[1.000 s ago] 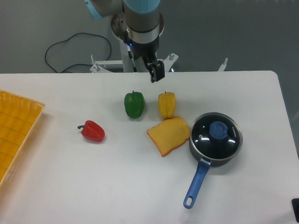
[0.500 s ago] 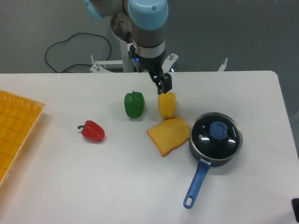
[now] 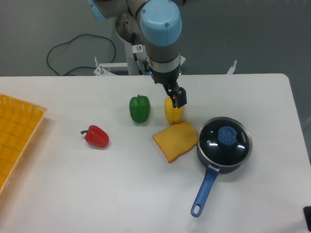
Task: Open the lid
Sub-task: 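Move the gripper down and over toward the saucepan's glass lid, then lower the gripper onto the blue knob of the glass lid, then close the gripper around the blue lid knob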
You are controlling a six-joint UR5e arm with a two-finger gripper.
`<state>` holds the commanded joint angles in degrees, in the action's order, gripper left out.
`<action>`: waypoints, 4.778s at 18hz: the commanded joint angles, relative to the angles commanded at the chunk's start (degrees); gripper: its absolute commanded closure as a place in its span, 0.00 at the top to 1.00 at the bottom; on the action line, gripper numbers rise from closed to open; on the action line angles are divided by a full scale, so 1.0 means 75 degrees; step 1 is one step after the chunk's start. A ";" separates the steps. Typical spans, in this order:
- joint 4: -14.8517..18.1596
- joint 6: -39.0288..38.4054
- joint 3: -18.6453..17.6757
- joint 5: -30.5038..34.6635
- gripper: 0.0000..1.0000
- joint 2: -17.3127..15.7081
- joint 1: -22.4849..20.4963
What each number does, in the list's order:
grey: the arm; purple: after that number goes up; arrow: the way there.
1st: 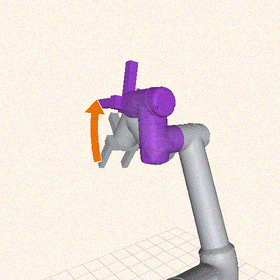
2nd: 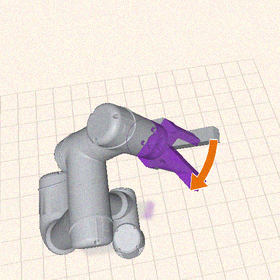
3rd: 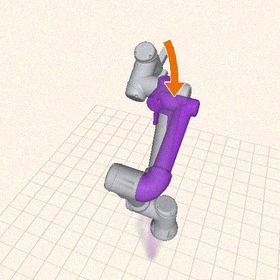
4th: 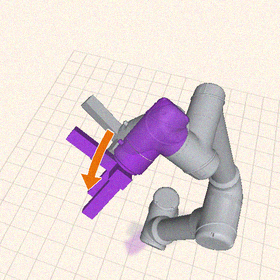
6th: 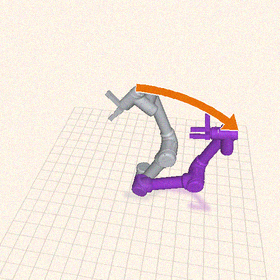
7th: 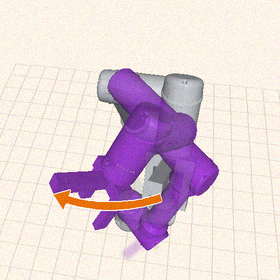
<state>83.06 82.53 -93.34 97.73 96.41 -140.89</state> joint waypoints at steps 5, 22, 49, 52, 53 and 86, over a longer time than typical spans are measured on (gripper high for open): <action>-0.0129 0.1064 0.0012 0.0000 1.00 0.0117 -0.0351; -0.1313 0.3889 0.0457 -0.0047 1.00 0.1312 -0.1288; -0.2484 0.4711 0.1172 -0.0340 1.00 0.2121 -0.1488; -0.2484 0.4712 0.1078 -0.0328 1.00 0.2168 -0.1500; -0.2473 0.4711 0.1078 -0.0328 1.00 0.2180 -0.1512; -0.2437 0.4606 0.0668 -0.0340 1.00 0.2438 -0.1676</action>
<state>64.78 117.07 -88.33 95.19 114.70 -153.46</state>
